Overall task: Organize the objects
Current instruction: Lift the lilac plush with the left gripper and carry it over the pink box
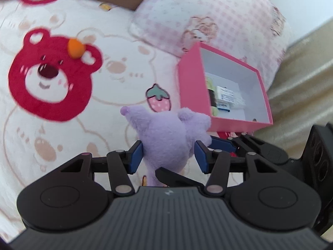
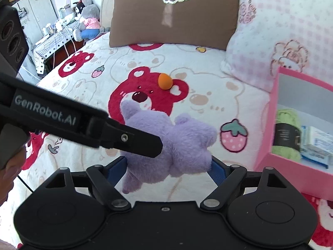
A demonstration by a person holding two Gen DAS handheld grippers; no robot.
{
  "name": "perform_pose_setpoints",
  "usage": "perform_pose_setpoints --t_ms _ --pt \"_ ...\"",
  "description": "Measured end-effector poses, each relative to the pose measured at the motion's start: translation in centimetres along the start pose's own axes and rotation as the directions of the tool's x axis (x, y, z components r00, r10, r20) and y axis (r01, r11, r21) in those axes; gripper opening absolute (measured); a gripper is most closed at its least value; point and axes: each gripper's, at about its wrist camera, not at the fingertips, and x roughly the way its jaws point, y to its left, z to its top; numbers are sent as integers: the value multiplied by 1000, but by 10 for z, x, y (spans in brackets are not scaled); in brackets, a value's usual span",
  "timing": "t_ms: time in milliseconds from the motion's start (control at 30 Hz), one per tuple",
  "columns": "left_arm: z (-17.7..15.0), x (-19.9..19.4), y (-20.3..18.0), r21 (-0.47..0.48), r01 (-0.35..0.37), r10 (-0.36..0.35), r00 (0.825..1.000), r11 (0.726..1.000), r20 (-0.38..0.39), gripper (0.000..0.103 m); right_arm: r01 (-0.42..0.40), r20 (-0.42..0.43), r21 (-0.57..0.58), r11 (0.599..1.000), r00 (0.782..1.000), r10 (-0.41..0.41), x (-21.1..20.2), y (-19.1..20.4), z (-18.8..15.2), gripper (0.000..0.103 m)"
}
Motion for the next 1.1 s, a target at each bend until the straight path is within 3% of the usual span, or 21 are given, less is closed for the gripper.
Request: perform_pose_setpoints --t_ms 300,500,1100 --pt "-3 0 -30 70 35 -34 999 997 -9 51 60 20 7 998 998 -60 -28 -9 -4 87" --pt "-5 5 -48 66 70 -67 997 995 -45 51 105 32 17 994 994 -106 -48 -16 -11 87" --pt "-11 3 -116 209 146 -122 985 967 -121 52 199 26 71 978 979 -201 -98 -34 -28 91"
